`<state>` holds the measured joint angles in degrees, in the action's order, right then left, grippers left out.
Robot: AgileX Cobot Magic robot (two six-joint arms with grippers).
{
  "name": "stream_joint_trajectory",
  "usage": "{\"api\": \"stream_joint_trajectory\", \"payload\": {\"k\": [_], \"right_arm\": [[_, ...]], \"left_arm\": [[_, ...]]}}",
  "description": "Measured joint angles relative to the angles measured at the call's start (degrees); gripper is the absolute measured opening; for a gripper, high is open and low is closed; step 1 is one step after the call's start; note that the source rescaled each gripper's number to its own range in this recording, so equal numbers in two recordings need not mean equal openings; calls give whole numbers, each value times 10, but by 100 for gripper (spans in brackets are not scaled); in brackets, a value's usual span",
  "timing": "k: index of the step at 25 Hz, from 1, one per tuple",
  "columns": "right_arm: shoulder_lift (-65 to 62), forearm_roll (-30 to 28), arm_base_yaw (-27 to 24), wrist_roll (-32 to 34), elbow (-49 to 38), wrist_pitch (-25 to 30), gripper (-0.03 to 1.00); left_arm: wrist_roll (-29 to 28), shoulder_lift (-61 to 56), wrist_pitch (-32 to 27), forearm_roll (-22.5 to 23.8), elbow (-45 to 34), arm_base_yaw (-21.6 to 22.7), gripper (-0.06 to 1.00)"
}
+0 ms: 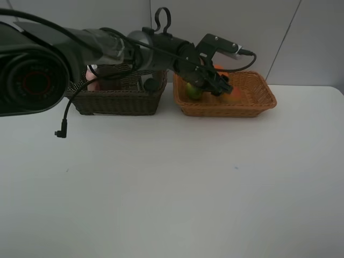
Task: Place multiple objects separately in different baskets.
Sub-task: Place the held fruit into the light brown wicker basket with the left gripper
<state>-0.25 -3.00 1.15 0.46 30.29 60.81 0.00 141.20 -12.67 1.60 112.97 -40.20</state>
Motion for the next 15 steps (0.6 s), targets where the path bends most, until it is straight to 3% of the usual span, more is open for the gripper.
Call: {"api": "stream_joint_trajectory", "payload": {"k": [13, 15], "right_arm": [[0, 0, 0, 0, 0, 0, 87], [0, 0, 0, 0, 0, 0, 87]], "left_arm": [[0, 13, -5, -4, 0, 1, 89], [0, 11, -7, -5, 0, 0, 94]]}}
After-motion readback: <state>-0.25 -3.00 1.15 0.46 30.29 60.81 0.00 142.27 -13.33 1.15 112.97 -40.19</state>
